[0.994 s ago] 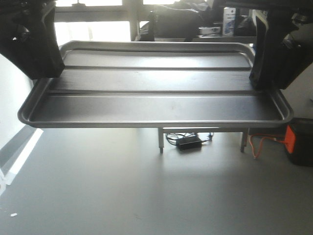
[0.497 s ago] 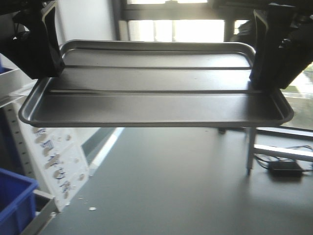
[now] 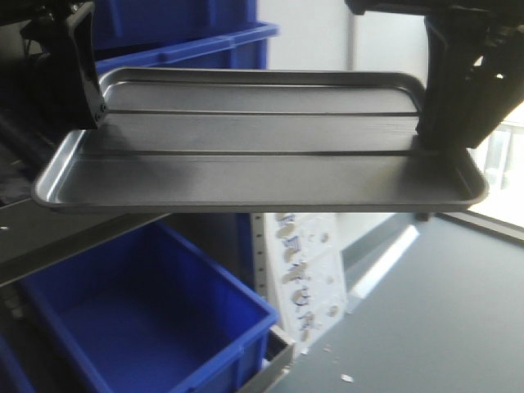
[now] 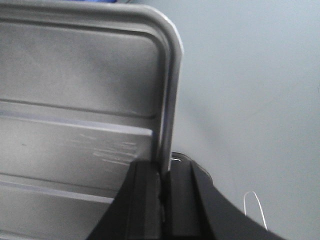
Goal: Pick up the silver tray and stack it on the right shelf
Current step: 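Hold the tray level in both grippers while the base drives to another shelf, then move the held tray over the larger grey tray and lower it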
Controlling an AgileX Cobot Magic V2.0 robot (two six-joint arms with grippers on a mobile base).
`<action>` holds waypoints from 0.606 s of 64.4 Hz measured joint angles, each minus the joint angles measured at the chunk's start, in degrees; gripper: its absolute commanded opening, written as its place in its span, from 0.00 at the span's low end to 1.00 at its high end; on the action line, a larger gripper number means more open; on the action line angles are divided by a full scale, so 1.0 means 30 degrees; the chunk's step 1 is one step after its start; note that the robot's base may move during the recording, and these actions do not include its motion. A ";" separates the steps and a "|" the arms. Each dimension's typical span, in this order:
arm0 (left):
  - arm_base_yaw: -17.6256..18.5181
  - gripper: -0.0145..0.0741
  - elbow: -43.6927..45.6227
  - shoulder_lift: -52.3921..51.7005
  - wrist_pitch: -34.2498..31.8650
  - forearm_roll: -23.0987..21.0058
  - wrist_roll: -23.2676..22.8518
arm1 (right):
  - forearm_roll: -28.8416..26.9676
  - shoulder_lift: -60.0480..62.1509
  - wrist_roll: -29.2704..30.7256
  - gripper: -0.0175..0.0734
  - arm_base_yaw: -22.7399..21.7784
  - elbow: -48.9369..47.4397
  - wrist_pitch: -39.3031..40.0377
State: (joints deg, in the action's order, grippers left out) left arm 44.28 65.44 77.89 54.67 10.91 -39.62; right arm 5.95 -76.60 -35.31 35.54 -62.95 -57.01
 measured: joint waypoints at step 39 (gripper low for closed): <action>0.0000 0.06 0.0000 0.0000 0.0000 0.0000 0.0000 | 0.0000 0.0000 0.0000 0.26 0.0000 0.0000 0.0000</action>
State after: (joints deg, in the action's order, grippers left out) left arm 44.28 65.44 77.89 54.67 10.91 -39.62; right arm 5.95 -76.60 -35.31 35.54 -62.95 -57.01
